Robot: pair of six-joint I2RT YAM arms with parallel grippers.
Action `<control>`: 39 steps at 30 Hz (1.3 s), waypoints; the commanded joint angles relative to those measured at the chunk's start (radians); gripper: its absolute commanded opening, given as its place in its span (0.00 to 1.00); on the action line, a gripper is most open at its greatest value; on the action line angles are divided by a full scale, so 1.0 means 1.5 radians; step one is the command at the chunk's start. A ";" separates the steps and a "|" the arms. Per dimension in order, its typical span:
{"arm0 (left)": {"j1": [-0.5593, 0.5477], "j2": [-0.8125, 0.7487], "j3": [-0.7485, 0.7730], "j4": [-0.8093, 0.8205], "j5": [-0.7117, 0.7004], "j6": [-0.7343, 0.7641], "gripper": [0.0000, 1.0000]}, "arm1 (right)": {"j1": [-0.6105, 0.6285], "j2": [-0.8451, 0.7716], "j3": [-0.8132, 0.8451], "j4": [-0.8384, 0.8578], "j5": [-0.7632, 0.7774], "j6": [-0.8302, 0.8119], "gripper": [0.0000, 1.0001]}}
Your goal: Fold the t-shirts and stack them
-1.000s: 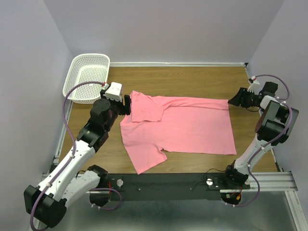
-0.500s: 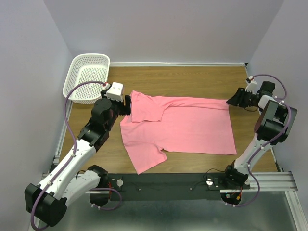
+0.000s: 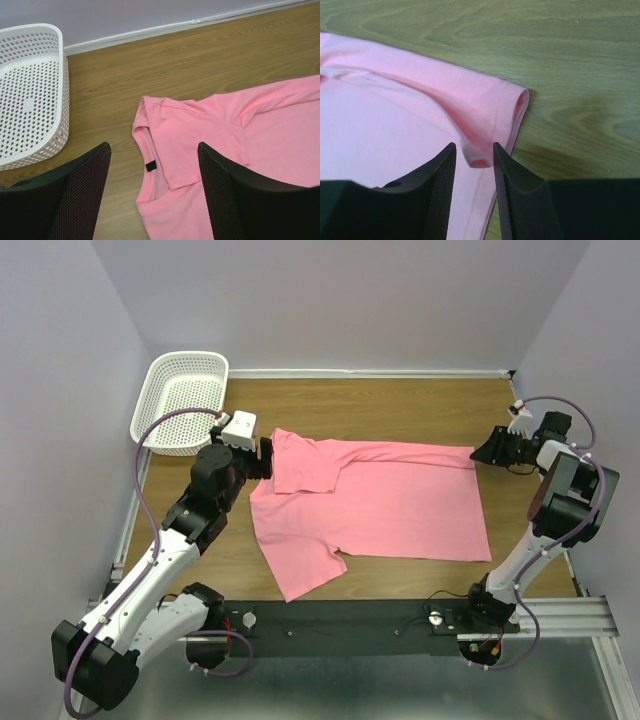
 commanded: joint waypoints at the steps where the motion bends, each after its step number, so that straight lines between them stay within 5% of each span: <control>1: 0.001 -0.002 0.006 -0.002 0.003 0.000 0.78 | 0.005 -0.030 -0.015 -0.021 -0.016 -0.019 0.43; 17: 0.002 -0.005 0.006 -0.001 0.007 0.000 0.78 | 0.020 -0.023 -0.021 -0.037 -0.002 -0.037 0.43; 23: 0.001 -0.005 0.006 0.000 0.008 0.001 0.78 | 0.021 -0.020 -0.018 -0.039 0.009 -0.038 0.20; 31: 0.001 -0.005 0.006 0.000 0.008 0.000 0.78 | 0.021 -0.036 -0.025 -0.039 0.025 -0.047 0.06; 33: 0.001 -0.004 0.006 0.000 0.009 0.000 0.78 | 0.022 -0.042 -0.027 -0.039 0.022 -0.050 0.07; 37: 0.001 -0.004 0.006 0.001 0.010 0.000 0.78 | 0.023 -0.059 -0.033 -0.044 0.018 -0.064 0.35; 39: 0.002 -0.004 0.006 0.000 0.010 0.000 0.78 | 0.027 -0.062 -0.033 -0.047 0.028 -0.074 0.37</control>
